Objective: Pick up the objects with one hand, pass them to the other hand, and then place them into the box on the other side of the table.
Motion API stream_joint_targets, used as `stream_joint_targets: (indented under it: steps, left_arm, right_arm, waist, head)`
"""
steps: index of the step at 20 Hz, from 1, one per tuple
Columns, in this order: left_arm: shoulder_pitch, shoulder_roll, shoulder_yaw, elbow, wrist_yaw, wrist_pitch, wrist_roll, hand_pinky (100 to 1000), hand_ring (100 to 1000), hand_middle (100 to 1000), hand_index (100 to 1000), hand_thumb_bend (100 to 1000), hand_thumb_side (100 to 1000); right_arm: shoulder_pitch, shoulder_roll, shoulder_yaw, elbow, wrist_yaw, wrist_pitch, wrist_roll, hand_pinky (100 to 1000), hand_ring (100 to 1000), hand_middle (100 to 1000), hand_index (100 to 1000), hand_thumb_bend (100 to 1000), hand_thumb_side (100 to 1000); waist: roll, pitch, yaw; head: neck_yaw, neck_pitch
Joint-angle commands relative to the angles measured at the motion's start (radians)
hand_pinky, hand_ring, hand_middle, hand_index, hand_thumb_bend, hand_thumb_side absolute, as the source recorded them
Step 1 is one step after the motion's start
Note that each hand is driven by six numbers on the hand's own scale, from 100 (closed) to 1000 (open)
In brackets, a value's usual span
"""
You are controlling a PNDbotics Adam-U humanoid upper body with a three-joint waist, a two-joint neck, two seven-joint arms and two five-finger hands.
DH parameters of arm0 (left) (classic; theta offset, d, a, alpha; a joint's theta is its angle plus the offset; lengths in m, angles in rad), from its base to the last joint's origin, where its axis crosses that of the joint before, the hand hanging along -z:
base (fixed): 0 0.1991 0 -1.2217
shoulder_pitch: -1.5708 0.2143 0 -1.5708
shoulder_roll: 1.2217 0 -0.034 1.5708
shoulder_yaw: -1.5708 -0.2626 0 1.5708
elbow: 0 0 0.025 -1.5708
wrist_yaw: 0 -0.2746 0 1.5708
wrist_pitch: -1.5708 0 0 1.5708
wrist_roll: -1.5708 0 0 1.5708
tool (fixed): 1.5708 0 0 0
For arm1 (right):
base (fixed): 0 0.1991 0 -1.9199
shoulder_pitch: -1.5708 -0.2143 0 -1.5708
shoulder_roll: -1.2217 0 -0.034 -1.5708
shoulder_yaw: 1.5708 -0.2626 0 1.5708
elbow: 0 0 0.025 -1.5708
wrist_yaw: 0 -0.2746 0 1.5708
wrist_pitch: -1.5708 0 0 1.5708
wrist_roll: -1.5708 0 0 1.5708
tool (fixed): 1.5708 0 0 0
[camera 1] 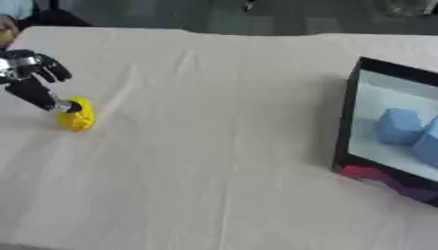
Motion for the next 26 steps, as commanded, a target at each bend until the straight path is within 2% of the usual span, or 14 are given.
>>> stream_joint_targets:
  steps: [1,7,14,20,23,26]
  left_arm:
    - [-0.031,0.025,0.017,0.036,-0.040,-0.003,-0.014,853,863,773,809,529,143]
    - [-0.061,-0.002,0.011,0.116,-0.102,-0.016,-0.026,855,864,781,807,544,100]
    - [-0.103,-0.049,0.010,0.205,-0.202,-0.027,-0.019,853,862,782,792,554,100]
    - [-0.118,-0.071,0.016,0.250,-0.225,-0.040,-0.007,851,859,778,757,554,100]
    - [-0.119,-0.078,0.016,0.258,-0.239,-0.044,-0.010,846,853,765,714,509,100]
    - [-0.119,-0.077,0.017,0.261,-0.240,-0.047,-0.024,844,843,739,637,408,100]
  right_arm:
    - [-0.008,-0.021,-0.012,-0.004,-0.004,-0.001,-0.007,991,1000,923,943,159,578]
    - [-0.003,-0.014,-0.012,0.000,0.002,-0.002,-0.009,991,1000,919,940,159,581]
    - [0.001,-0.006,-0.011,0.004,0.010,-0.003,-0.009,991,1000,917,938,160,585]
    - [0.004,-0.001,-0.011,0.010,0.018,-0.002,-0.011,991,1000,916,938,159,589]
    - [0.005,0.000,-0.011,0.012,0.019,-0.002,-0.012,991,1000,917,938,160,589]
    - [0.008,0.000,-0.012,0.015,0.020,-0.002,-0.016,991,1000,916,937,160,590]
  waist:
    - [0.007,-0.027,-0.002]
    - [0.003,-0.025,-0.005]
    - [0.000,-0.022,-0.008]
    - [0.001,-0.018,-0.011]
    - [0.001,-0.018,-0.013]
    - [0.001,-0.018,-0.013]
  head:
    - [0.004,-0.014]
    - [0.007,-0.018]
    - [0.012,-0.022]
    - [0.016,-0.021]
    - [0.016,-0.020]
    - [0.017,-0.019]
